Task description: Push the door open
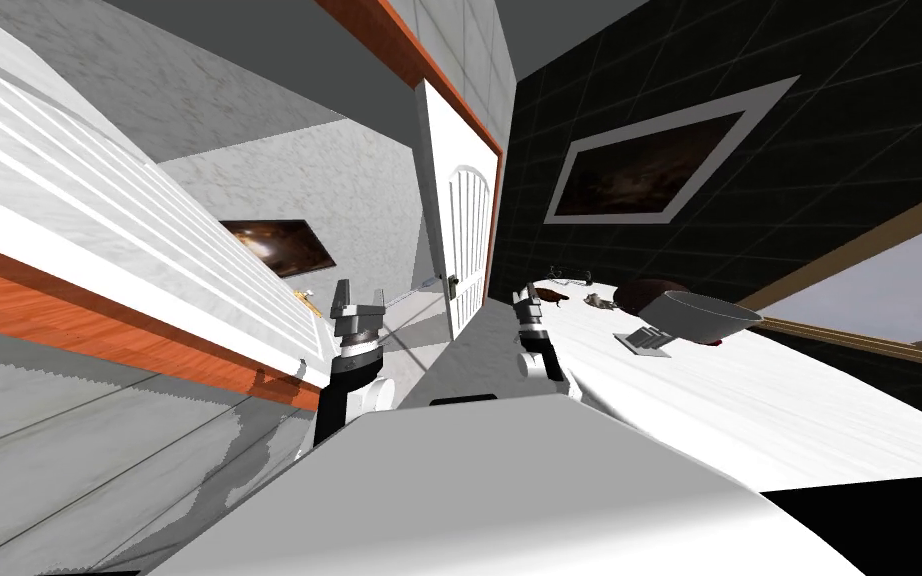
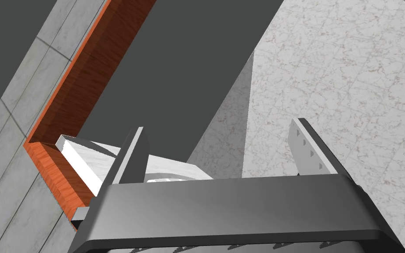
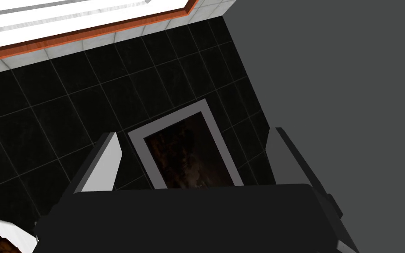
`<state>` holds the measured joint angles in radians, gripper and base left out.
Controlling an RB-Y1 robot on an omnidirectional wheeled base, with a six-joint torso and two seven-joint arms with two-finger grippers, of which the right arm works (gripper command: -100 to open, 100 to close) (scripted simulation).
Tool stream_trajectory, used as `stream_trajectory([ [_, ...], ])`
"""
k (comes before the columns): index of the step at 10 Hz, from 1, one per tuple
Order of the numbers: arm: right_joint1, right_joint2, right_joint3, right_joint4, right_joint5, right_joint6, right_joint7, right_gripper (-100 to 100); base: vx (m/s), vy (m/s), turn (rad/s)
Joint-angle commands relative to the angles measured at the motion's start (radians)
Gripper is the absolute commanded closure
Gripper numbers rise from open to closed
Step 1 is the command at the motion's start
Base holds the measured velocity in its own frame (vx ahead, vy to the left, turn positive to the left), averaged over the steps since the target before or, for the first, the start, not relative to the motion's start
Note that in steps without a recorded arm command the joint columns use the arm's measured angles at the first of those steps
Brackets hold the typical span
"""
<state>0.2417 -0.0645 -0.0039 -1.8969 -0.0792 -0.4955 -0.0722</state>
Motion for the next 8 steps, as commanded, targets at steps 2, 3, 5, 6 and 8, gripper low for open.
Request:
stream_trajectory([
  [2, -0.048, -0.007, 0.005, 0.087, 0.002, -0.001, -0.002, -100, 0.073, -0.107, 0.177],
  [3, -0.070, -0.009, 0.007, 0.115, 0.003, -0.002, -0.003, -100, 0.072, -0.122, 0.189],
  [5, -0.091, -0.011, 0.009, 0.161, 0.004, -0.003, -0.003, -100, 0.059, -0.097, 0.099],
  [6, -0.114, -0.012, 0.011, 0.199, 0.006, -0.004, -0.003, -100, 0.039, -0.062, 0.116],
  [8, -0.137, -0.013, 0.013, 0.239, 0.007, -0.006, -0.003, -100, 0.045, -0.078, 0.118],
])
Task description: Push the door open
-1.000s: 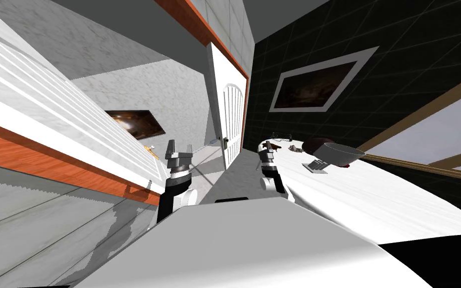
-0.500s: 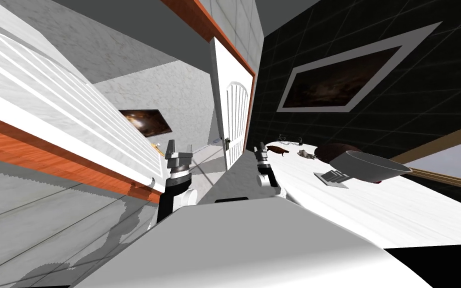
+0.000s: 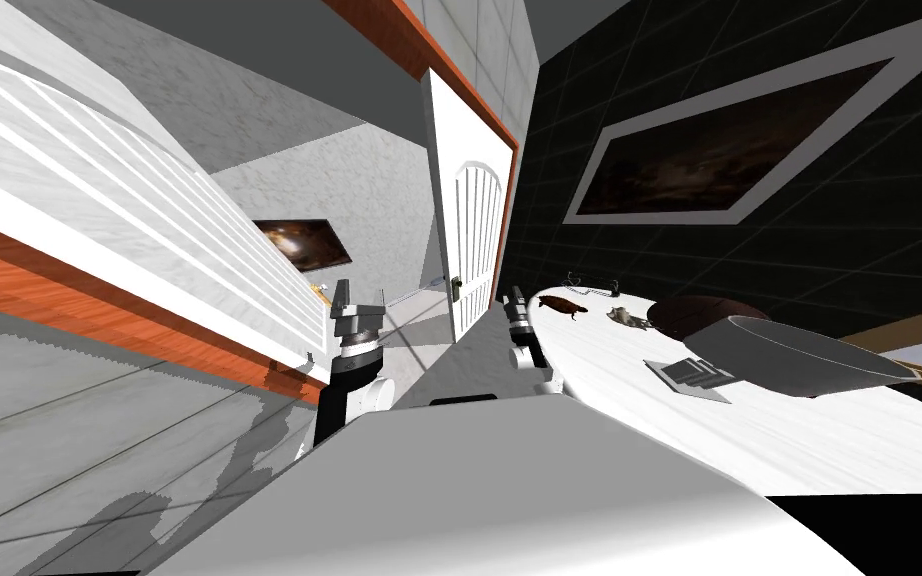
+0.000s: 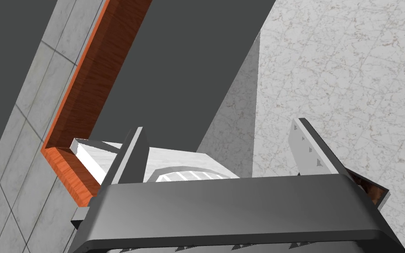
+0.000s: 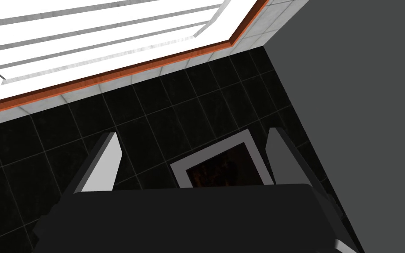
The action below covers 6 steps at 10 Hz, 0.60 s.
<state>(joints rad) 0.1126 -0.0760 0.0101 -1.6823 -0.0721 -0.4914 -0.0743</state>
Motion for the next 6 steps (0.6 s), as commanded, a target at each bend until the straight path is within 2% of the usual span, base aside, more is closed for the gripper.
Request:
stream_trajectory([
  [1, -0.031, -0.002, 0.001, 0.050, 0.001, -0.011, -0.001, -100, 0.037, -0.056, 0.131],
  [2, -0.031, -0.002, 0.001, 0.063, 0.001, -0.011, -0.001, -100, 0.032, -0.051, 0.059],
  [4, -0.078, -0.004, 0.006, 0.131, 0.004, -0.013, -0.001, -100, 0.039, -0.082, 0.155],
  [5, -0.078, -0.004, 0.006, 0.142, 0.004, -0.013, -0.001, -100, 0.035, -0.091, 0.070],
  [6, -0.102, -0.004, 0.008, 0.180, 0.005, -0.015, -0.001, -100, 0.041, -0.073, 0.102],
])
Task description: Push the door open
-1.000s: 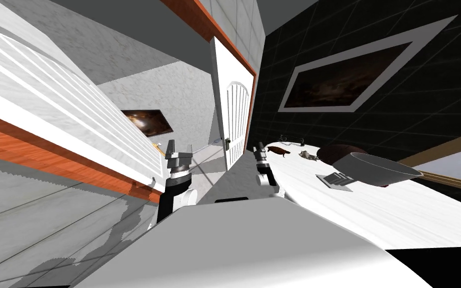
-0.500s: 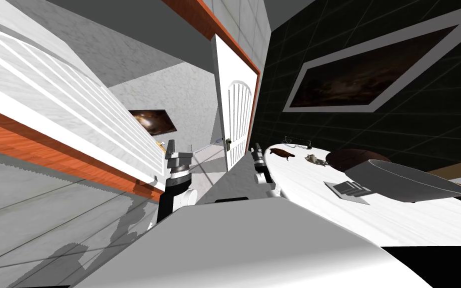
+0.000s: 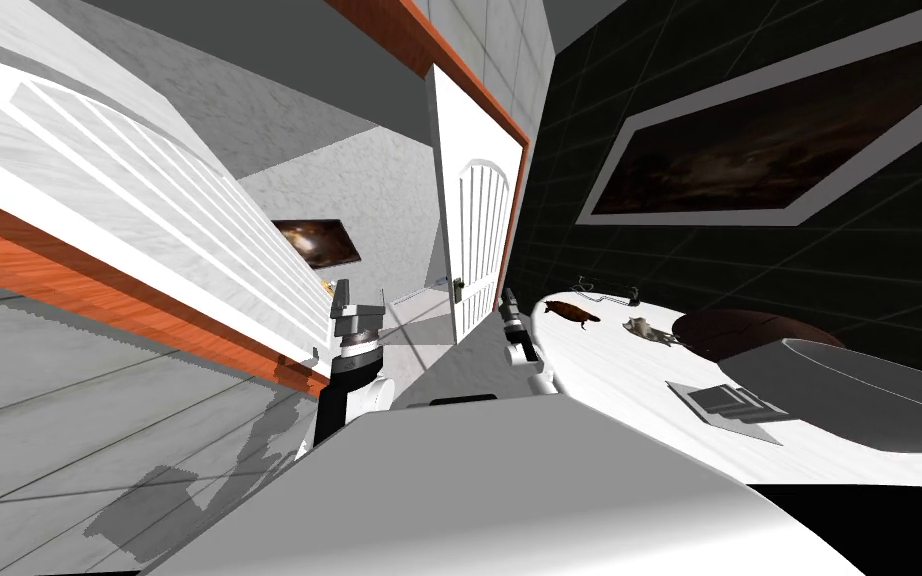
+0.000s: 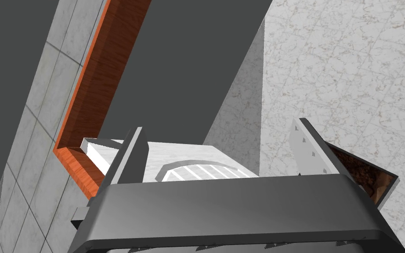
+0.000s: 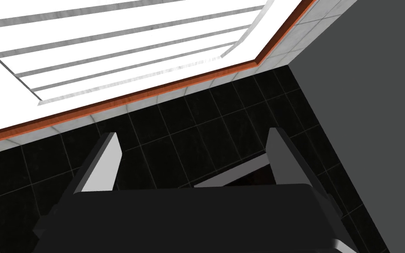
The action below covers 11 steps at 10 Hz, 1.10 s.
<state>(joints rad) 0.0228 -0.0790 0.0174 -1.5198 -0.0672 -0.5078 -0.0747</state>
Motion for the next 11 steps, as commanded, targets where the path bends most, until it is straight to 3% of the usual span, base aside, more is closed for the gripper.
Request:
stream_trajectory([
  [1, -0.036, -0.001, 0.003, 0.050, 0.002, 0.000, -0.001, -100, 0.041, -0.093, 0.190],
  [4, -0.060, -0.002, 0.005, 0.101, 0.003, -0.001, -0.001, -100, 0.031, -0.069, 0.088],
  [7, -0.131, 0.000, 0.012, 0.205, 0.007, -0.005, -0.001, -100, 0.035, -0.099, 0.173],
  [8, -0.131, 0.000, 0.012, 0.222, 0.007, -0.005, -0.001, -100, 0.033, -0.097, 0.059],
  [10, -0.178, 0.001, 0.016, 0.292, 0.010, -0.007, -0.002, -100, 0.033, -0.085, 0.125],
  [11, -0.178, 0.001, 0.016, 0.302, 0.010, -0.007, -0.002, -100, 0.027, -0.072, 0.092],
])
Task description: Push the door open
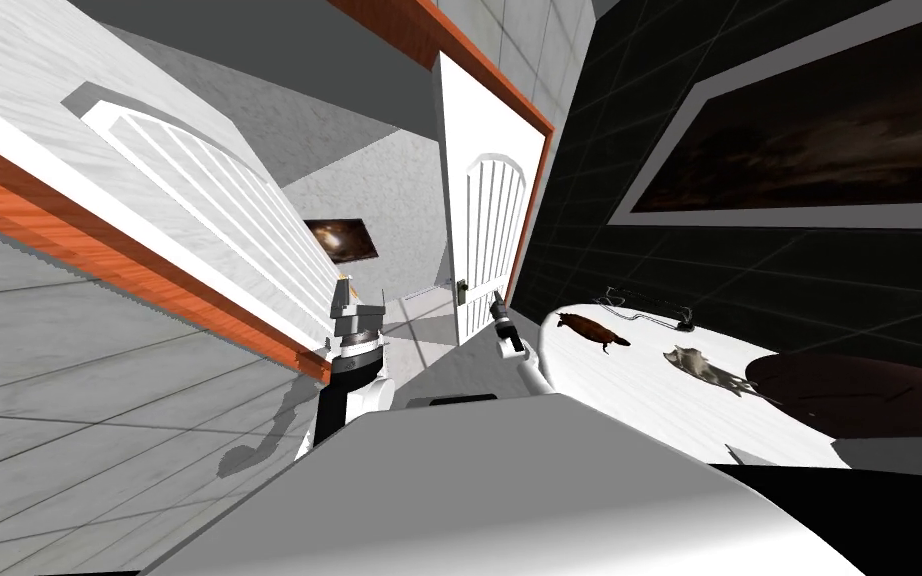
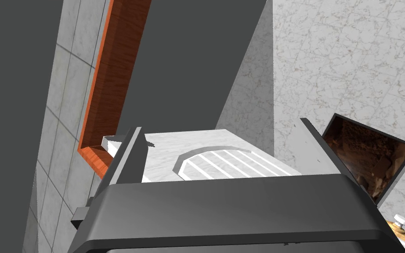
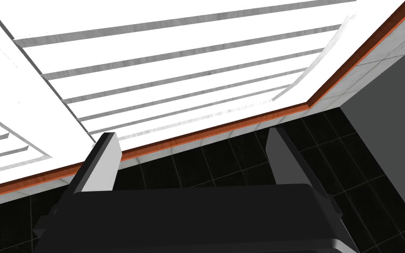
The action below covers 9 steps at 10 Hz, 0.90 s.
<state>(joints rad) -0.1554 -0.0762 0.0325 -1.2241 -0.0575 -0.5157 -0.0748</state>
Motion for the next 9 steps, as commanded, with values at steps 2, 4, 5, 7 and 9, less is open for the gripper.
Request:
stream_trajectory([
  [2, -0.047, 0.001, 0.005, 0.073, 0.003, -0.002, -0.002, -100, 0.030, -0.077, 0.168],
  [4, -0.092, 0.004, 0.010, 0.152, 0.005, -0.004, -0.002, -100, 0.044, -0.144, 0.177],
  [5, -0.092, 0.004, 0.010, 0.162, 0.005, -0.004, -0.002, -100, 0.015, -0.095, 0.049],
  [7, -0.136, 0.008, 0.014, 0.231, 0.008, -0.007, -0.002, -100, 0.020, -0.082, 0.131],
  [9, -0.179, 0.012, 0.018, 0.303, 0.010, -0.009, -0.002, -100, 0.027, -0.133, 0.171],
])
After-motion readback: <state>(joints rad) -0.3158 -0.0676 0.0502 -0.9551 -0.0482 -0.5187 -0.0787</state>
